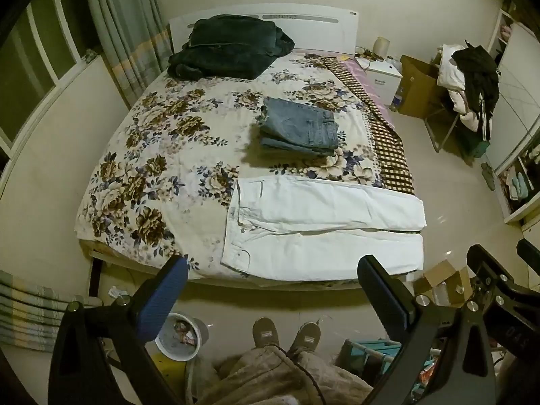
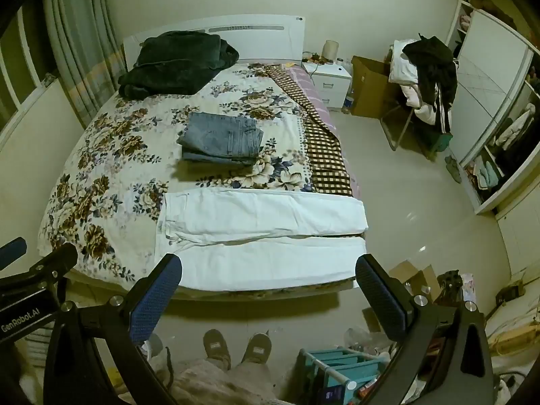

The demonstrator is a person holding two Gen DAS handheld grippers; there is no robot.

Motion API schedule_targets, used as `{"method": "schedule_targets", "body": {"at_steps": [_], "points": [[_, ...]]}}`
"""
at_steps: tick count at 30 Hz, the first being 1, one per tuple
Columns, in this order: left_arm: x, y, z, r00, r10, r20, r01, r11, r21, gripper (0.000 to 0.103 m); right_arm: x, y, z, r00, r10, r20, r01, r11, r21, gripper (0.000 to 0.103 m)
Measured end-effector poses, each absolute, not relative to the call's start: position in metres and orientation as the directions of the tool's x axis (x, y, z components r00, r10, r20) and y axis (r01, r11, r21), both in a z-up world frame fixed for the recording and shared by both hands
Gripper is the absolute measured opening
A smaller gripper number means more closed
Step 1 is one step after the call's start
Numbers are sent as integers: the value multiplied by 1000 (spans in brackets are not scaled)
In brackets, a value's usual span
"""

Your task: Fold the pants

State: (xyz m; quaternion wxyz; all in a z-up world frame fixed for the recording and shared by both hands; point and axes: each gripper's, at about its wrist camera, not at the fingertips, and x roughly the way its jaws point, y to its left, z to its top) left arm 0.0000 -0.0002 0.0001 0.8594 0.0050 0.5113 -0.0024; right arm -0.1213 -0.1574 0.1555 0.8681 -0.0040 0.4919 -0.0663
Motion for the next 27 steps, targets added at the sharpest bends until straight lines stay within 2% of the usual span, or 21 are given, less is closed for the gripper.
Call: {"method": "schedule_targets", "body": {"at_steps": [27], "points": [[5,-3,4,492,-2,-871,14,1000,5,103,-121,-158,156,511,-112,-852,112,992,-63,103]]}}
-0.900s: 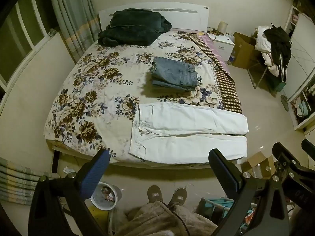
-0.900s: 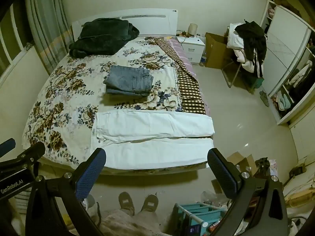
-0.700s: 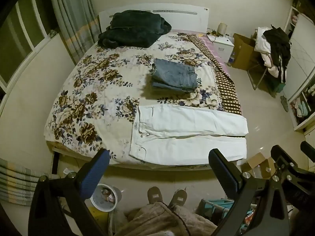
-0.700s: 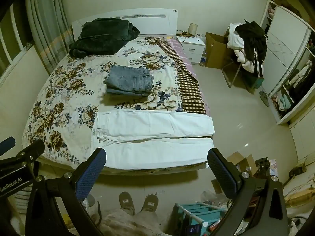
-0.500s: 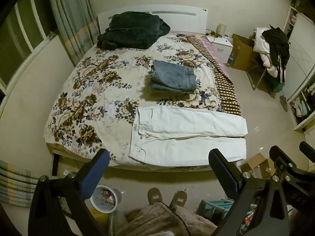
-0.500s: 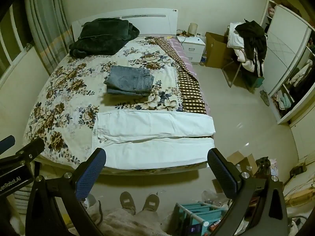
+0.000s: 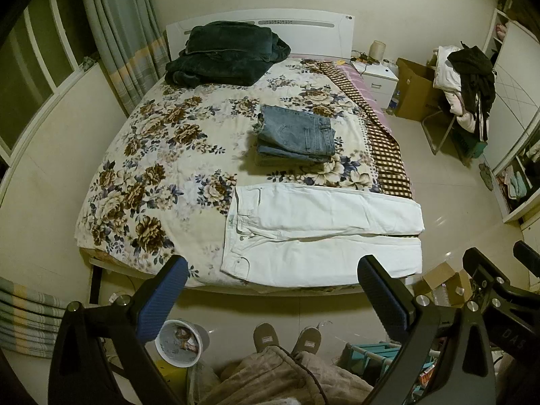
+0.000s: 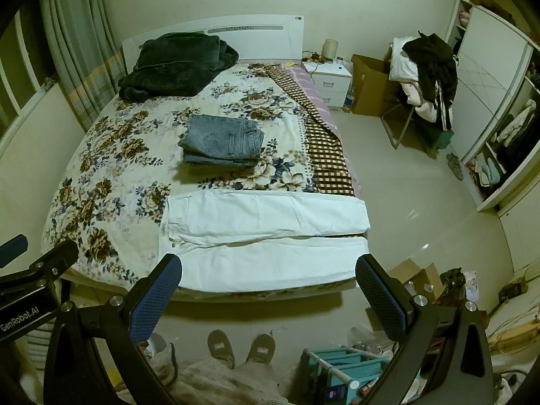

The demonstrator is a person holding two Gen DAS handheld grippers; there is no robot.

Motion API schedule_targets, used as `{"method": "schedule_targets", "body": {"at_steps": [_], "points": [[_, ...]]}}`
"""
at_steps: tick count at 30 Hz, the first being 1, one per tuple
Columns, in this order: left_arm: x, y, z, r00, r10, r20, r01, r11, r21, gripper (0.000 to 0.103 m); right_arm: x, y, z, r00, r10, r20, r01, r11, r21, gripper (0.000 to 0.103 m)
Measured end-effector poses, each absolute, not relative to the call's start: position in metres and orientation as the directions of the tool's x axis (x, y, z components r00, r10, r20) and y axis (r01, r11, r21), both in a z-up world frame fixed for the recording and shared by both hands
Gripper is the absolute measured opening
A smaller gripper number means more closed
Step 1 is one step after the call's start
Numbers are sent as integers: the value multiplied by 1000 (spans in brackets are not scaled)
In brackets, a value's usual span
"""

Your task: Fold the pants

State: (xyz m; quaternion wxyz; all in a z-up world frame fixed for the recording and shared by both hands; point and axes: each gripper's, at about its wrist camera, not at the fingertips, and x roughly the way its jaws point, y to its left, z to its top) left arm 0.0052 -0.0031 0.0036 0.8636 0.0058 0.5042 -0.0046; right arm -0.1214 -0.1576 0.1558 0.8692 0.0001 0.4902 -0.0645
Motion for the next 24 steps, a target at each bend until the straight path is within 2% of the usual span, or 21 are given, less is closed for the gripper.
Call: {"method": "schedule_targets", "body": {"at_steps": [24], "points": [[4,-3,2,492,1,-871,15,1000,10,103,-119,-161,155,507,-105,-855,109,992,-57,103]]}}
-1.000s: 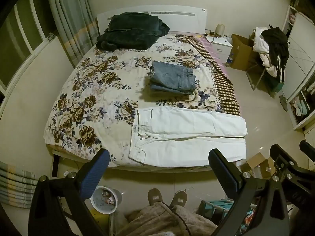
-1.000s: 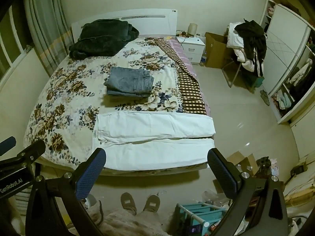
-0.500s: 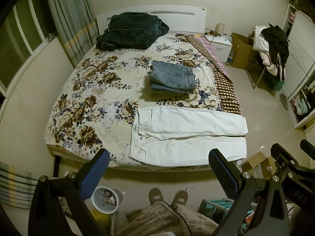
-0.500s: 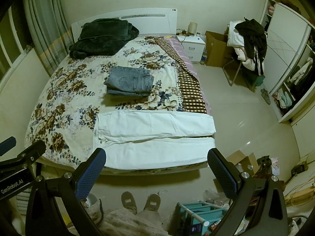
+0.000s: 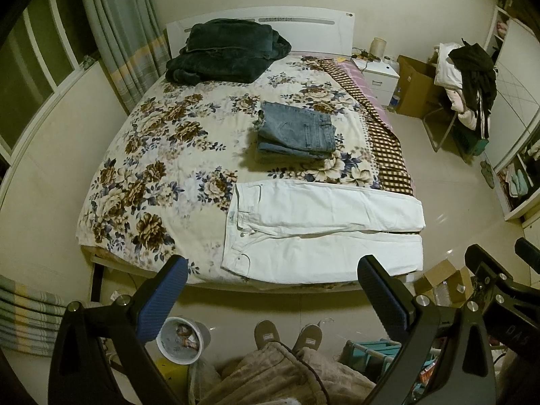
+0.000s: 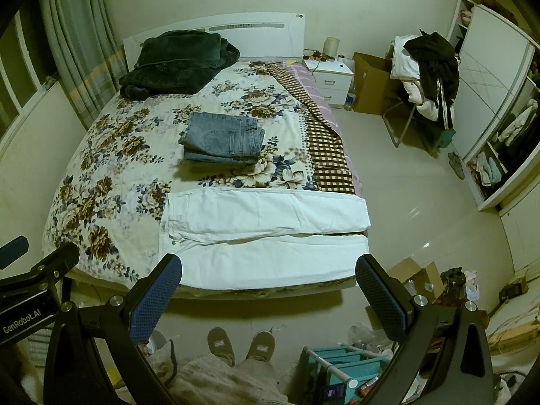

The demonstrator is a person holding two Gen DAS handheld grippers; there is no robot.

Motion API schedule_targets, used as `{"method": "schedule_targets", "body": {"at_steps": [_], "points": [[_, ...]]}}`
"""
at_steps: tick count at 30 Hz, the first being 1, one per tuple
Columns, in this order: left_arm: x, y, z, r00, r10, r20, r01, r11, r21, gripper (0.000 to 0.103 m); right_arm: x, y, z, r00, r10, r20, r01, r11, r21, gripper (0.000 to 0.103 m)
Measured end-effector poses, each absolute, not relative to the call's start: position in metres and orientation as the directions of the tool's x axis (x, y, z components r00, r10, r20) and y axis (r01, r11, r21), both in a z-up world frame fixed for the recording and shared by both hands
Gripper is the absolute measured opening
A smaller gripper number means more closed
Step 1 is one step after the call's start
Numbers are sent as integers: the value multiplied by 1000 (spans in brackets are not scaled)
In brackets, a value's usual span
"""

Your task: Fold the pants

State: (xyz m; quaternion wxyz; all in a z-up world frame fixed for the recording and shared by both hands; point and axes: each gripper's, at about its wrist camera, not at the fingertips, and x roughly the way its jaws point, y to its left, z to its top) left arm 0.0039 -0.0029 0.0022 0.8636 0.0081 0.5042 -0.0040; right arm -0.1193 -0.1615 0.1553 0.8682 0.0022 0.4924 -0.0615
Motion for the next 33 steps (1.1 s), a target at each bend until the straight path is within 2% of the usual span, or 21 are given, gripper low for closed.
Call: {"method": "schedule_targets", "body": {"at_steps": [33], "points": [[6,-3,5,490,6,-871,14,1000,15,103,-113,-165,154,502,-102,-859,110,992,-54,103]]}}
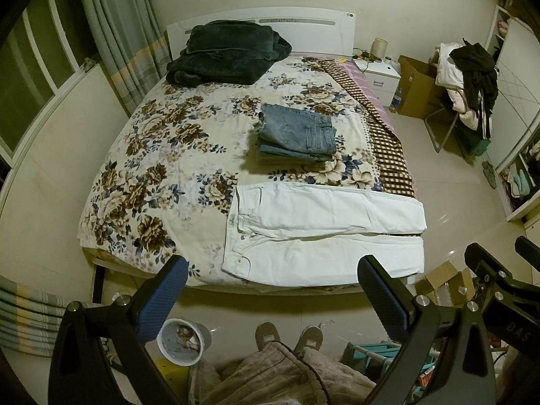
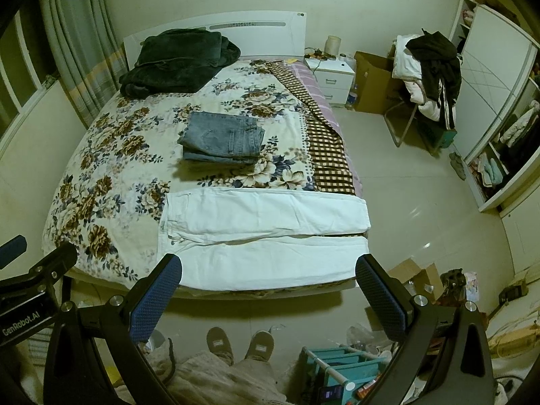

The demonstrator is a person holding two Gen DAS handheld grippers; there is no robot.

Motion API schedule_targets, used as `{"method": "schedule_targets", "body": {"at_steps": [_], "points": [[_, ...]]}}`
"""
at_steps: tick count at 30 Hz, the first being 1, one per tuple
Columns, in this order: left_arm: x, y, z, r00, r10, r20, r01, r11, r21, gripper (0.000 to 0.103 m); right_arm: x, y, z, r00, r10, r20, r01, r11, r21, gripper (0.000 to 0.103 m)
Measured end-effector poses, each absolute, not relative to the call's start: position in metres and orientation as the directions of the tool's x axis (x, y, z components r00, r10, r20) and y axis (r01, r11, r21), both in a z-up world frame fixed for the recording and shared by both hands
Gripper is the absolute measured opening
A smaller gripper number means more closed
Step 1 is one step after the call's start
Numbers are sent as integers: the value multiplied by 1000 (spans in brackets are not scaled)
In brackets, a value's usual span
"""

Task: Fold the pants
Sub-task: 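Lower both grippers toward the hem end of the white pants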

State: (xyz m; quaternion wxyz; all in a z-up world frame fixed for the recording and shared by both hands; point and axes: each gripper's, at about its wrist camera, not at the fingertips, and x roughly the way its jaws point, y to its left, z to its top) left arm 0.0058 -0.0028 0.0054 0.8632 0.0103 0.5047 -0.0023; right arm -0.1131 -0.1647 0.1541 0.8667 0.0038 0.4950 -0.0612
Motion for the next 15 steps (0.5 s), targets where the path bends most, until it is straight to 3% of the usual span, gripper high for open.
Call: {"method": "schedule_targets", "body": {"at_steps": [11,15], "points": [[14,-1,10,534,25,-845,22,999,43,103,-112,-157,159,500,-106,-860,119,991,-53,103],[38,7,4,574,51,-818,5,998,66,103,-106,-145,130,513,-153,-844,169,983,-75,103]]}}
